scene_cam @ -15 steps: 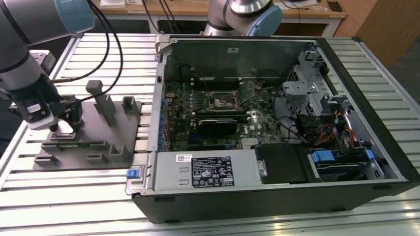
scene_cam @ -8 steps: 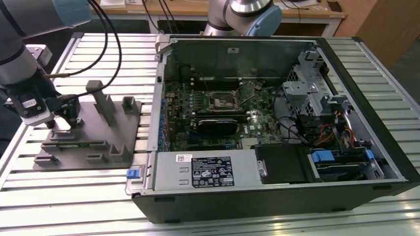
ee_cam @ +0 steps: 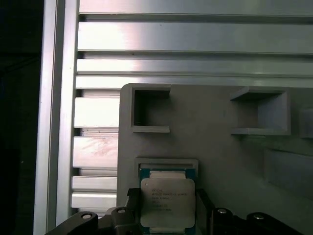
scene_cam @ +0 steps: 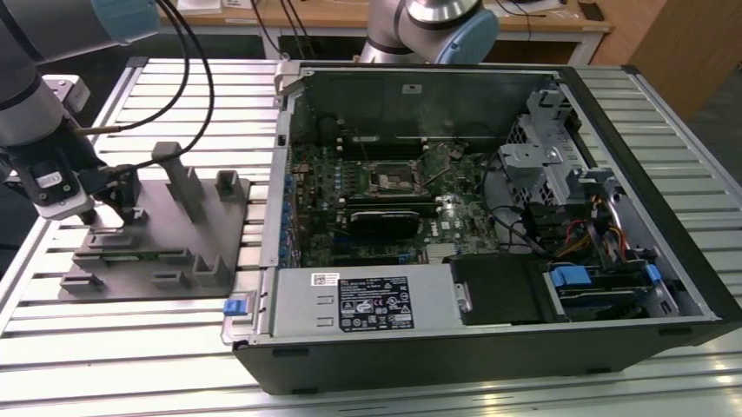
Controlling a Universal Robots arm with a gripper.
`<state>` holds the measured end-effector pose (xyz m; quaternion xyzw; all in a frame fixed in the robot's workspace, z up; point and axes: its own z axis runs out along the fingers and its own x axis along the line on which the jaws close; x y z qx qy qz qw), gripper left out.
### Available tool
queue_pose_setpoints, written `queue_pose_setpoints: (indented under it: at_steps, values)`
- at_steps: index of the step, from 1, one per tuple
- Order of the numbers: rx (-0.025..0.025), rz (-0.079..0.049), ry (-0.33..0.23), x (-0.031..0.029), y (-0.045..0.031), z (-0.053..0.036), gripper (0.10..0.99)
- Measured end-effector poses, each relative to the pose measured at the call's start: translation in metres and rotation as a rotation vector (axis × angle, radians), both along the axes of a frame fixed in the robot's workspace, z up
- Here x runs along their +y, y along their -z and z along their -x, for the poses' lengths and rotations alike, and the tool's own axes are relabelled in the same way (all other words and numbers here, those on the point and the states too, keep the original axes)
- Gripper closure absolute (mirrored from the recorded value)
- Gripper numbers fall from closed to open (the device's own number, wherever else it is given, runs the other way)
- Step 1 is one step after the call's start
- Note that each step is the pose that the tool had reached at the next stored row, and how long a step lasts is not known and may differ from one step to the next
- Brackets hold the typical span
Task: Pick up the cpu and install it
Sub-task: 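Pick up the cpu and move it towards the insertion slot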
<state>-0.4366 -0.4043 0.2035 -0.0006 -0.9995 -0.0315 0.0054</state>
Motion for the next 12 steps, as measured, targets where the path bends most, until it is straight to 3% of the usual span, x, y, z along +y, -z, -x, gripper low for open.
queue_pose_setpoints:
  at_steps: [12]
  values:
    - [0.0000, 0.000, 0.000, 0.0000, -0.0039, 0.0000, 0.545]
